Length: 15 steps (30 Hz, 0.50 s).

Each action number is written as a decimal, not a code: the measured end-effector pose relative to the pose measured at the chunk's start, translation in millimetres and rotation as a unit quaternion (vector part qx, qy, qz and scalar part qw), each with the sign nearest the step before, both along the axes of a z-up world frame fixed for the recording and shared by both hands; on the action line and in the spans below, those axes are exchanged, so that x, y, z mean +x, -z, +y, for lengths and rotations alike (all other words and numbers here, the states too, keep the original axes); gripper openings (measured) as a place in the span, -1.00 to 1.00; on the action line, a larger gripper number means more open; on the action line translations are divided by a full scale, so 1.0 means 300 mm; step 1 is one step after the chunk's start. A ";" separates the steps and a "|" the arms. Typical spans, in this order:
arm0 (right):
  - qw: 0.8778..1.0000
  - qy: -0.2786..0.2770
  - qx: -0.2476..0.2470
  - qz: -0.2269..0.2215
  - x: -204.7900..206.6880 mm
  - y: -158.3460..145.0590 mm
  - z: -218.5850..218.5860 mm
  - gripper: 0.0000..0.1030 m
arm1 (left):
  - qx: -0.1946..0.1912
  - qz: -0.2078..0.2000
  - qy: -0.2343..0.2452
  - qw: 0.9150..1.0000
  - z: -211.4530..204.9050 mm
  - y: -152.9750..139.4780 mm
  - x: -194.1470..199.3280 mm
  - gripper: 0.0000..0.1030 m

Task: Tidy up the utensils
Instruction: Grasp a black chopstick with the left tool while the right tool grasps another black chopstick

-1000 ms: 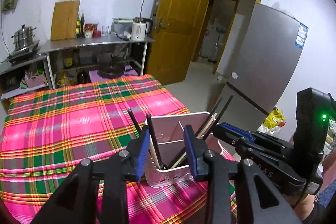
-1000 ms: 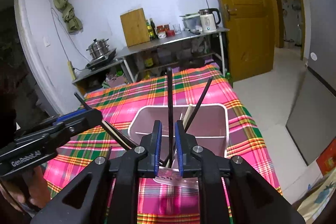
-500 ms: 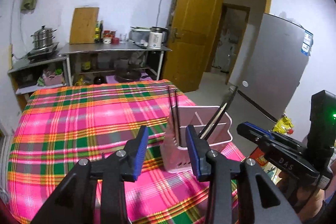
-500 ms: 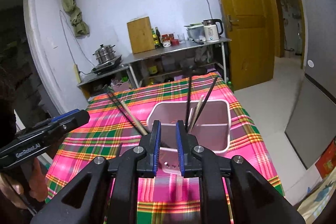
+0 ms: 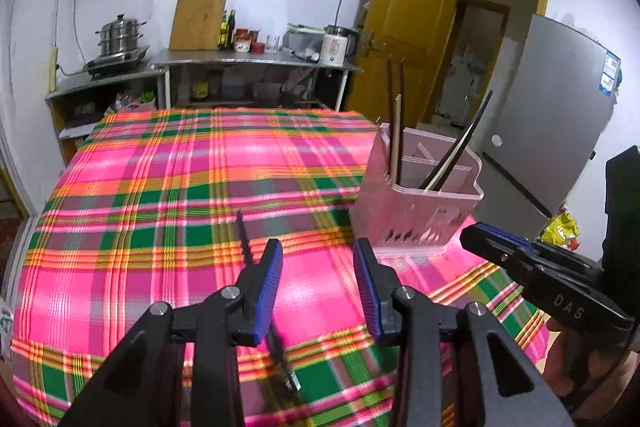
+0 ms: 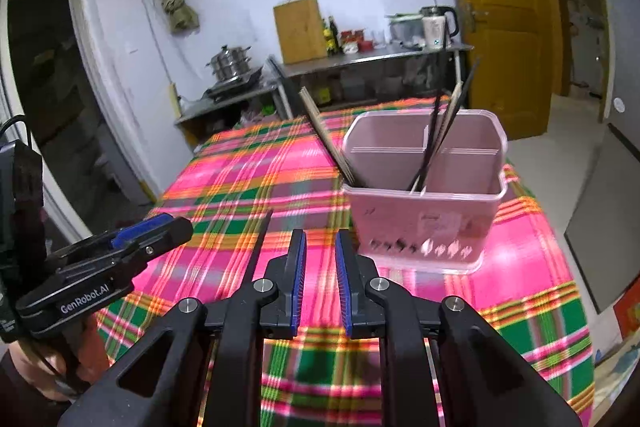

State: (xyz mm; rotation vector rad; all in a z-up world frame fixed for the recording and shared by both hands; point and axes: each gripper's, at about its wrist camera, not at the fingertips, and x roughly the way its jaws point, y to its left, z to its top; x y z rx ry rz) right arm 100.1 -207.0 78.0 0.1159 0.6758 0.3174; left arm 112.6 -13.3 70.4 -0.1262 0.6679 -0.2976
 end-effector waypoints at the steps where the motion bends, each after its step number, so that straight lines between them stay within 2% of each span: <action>1: 1.000 -0.003 -0.002 0.005 -0.001 0.012 0.012 -0.71 | 0.001 0.004 -0.002 1.000 0.007 0.014 -0.004 -0.25; 7: 0.999 -0.027 -0.012 0.025 -0.001 0.069 0.078 -0.71 | 0.005 0.026 -0.021 0.999 0.055 0.091 -0.027 -0.25; 15: 0.997 -0.053 -0.028 0.051 0.027 0.147 0.166 -0.71 | 0.003 0.063 -0.057 0.996 0.147 0.199 0.013 -0.25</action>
